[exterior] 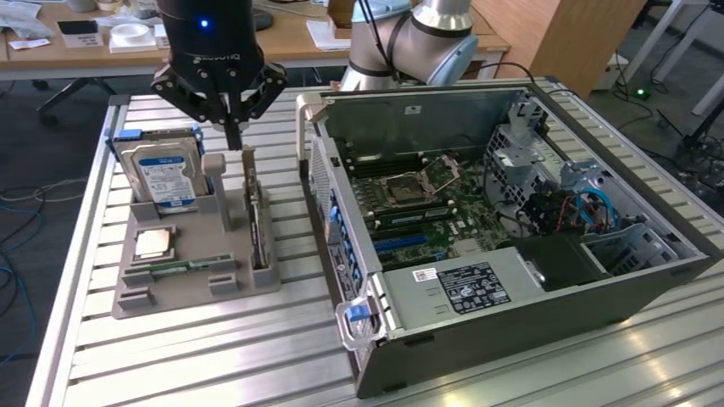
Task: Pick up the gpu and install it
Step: 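Reach for the gpu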
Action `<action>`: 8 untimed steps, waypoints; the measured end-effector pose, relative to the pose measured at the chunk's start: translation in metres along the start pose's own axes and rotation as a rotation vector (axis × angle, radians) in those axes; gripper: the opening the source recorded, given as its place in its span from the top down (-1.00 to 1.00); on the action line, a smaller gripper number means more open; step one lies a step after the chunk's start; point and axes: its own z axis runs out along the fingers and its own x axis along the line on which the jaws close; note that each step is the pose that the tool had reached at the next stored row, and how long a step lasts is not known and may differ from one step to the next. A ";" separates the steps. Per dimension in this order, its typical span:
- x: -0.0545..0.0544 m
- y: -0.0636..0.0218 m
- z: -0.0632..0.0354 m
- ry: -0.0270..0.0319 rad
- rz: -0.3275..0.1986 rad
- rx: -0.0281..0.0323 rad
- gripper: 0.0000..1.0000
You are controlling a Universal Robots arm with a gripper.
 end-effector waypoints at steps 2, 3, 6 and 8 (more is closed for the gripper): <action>0.000 0.0000 0.0000 0.0000 0.000 0.0000 0.79; 0.000 -0.0001 0.0000 0.0000 0.000 0.0001 0.79; 0.000 -0.0013 -0.0001 0.0001 0.000 0.0001 0.79; 0.000 -0.0016 -0.0001 0.0001 0.000 0.0001 0.79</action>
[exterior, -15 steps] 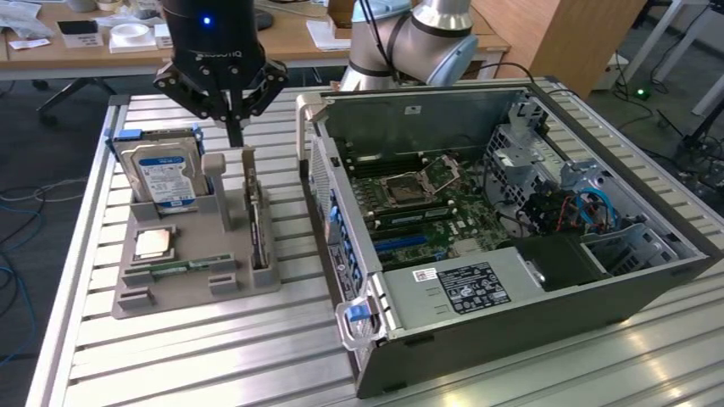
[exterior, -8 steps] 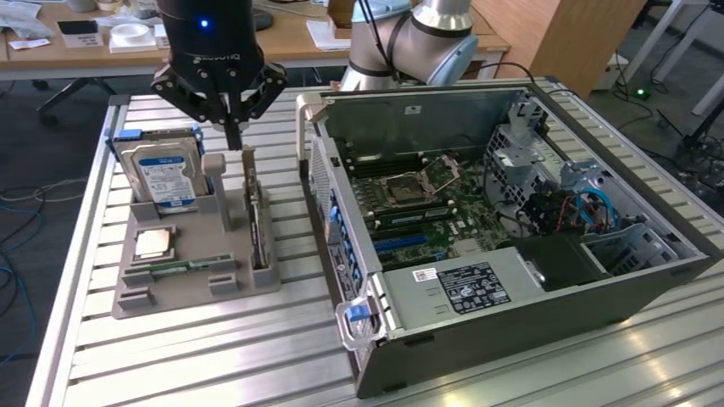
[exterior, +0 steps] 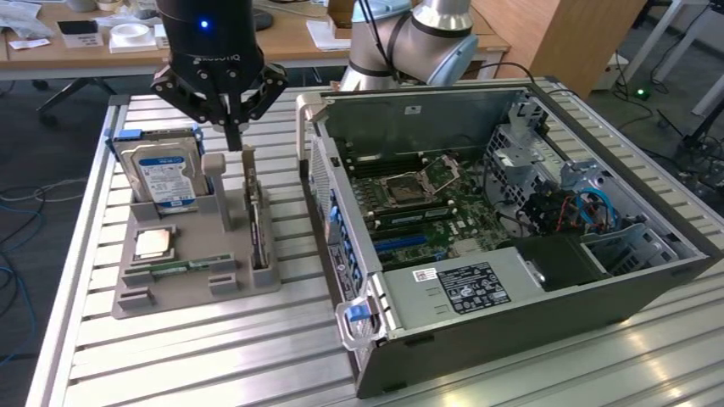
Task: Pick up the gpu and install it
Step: 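Reach for the gpu, then pick up the gpu and move the gpu toward the slot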
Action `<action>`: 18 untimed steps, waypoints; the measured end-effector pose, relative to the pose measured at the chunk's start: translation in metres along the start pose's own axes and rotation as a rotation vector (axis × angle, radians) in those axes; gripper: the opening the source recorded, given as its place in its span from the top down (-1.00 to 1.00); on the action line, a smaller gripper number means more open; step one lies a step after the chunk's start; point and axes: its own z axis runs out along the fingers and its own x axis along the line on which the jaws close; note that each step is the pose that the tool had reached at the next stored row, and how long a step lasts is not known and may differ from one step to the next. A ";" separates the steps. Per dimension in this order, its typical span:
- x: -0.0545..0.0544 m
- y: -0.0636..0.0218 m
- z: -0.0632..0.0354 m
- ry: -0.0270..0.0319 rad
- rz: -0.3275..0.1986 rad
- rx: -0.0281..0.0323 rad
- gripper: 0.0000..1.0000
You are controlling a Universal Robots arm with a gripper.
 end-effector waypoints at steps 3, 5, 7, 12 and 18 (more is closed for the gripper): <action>0.000 0.0000 0.0000 0.0000 0.000 0.0000 0.79; 0.000 0.0000 0.0000 0.0000 0.000 0.0000 0.79; 0.000 0.0000 0.0000 0.0000 0.000 0.0000 0.79; 0.000 0.0000 0.0000 0.0000 0.000 0.0000 0.77; 0.000 0.0000 0.0000 0.0000 0.000 0.0000 0.41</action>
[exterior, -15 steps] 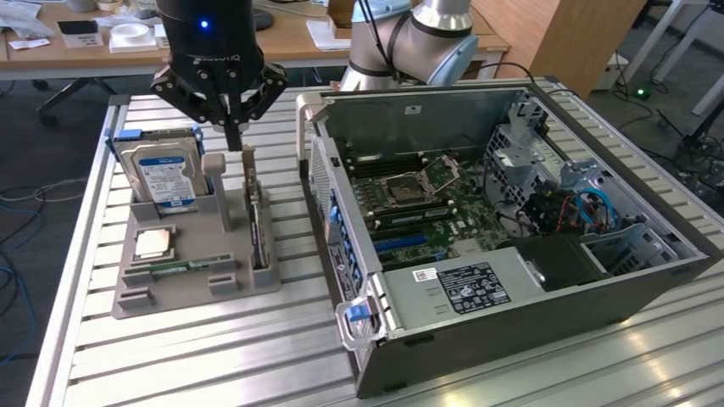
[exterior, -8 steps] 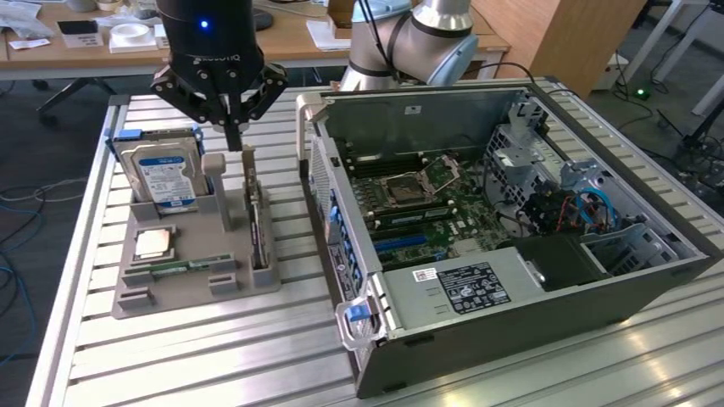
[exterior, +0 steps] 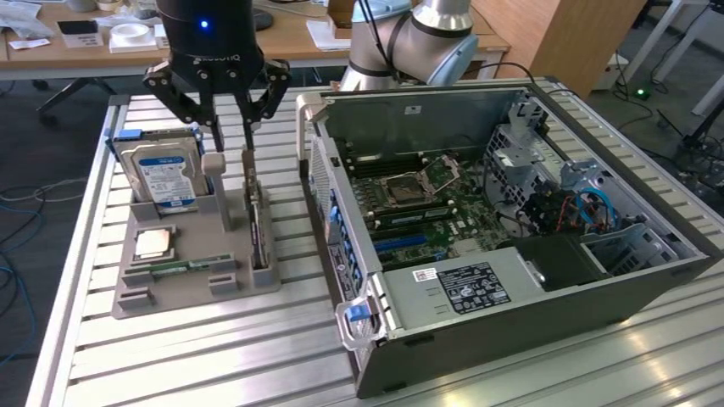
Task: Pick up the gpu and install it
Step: 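Pick up the gpu and move the gpu toward the slot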
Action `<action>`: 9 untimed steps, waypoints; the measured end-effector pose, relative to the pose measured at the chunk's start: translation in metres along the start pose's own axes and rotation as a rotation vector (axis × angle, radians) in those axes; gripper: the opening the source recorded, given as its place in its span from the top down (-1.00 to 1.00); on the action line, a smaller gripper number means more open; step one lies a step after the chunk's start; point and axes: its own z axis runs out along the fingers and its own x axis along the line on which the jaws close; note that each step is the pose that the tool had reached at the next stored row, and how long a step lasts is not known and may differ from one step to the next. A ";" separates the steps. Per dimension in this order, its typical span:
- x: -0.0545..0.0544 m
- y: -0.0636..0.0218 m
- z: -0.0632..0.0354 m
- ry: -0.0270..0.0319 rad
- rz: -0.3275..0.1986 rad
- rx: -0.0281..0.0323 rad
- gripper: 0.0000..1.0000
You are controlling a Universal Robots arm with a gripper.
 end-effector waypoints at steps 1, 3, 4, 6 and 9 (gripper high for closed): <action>0.000 0.0000 0.0000 0.0000 0.000 0.0000 0.29; 0.000 0.0000 0.0000 0.0000 0.000 0.0000 0.18; 0.000 0.0000 0.0000 0.0000 0.000 0.0000 0.05; 0.000 0.0000 0.0000 -0.0001 0.000 0.0000 0.05; 0.000 0.0000 0.0004 -0.0001 0.000 0.0000 0.05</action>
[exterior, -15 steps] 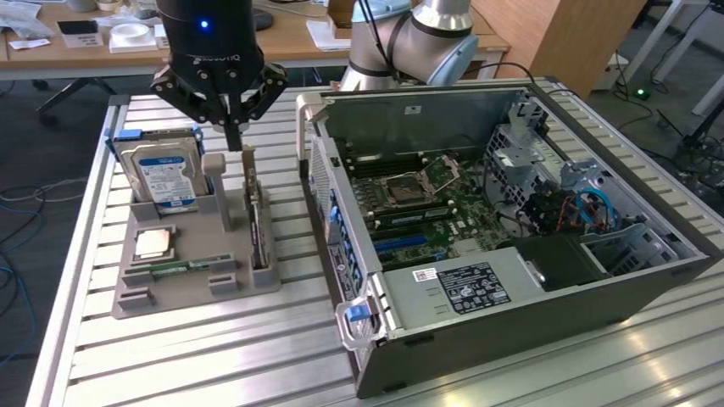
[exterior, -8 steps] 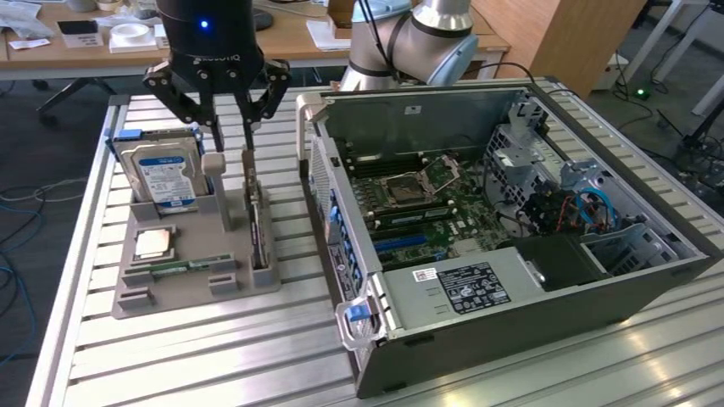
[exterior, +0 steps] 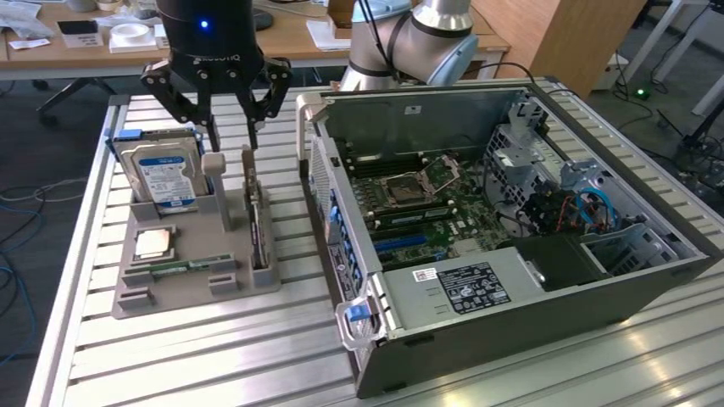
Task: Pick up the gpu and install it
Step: 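Pick up the gpu and move the gpu toward the slot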
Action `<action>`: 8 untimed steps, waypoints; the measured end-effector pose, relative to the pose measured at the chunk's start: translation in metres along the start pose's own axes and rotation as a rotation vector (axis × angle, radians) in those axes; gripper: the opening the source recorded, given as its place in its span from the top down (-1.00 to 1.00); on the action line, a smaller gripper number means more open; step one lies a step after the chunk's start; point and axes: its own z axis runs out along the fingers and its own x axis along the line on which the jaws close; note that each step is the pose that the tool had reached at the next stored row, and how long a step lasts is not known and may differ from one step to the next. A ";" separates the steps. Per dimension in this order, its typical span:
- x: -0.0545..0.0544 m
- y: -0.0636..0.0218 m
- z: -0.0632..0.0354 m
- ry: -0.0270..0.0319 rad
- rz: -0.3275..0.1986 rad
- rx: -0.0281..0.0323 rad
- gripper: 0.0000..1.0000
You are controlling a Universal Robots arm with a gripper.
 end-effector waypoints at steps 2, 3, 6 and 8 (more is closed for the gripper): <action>0.000 -0.0001 0.0019 -0.0001 0.000 -0.0001 0.05; 0.000 -0.0002 0.0033 0.0000 0.000 0.0000 0.05; 0.000 -0.0004 0.0081 0.0000 0.000 0.0000 0.05; 0.000 -0.0004 0.0090 0.0002 0.000 0.0001 0.05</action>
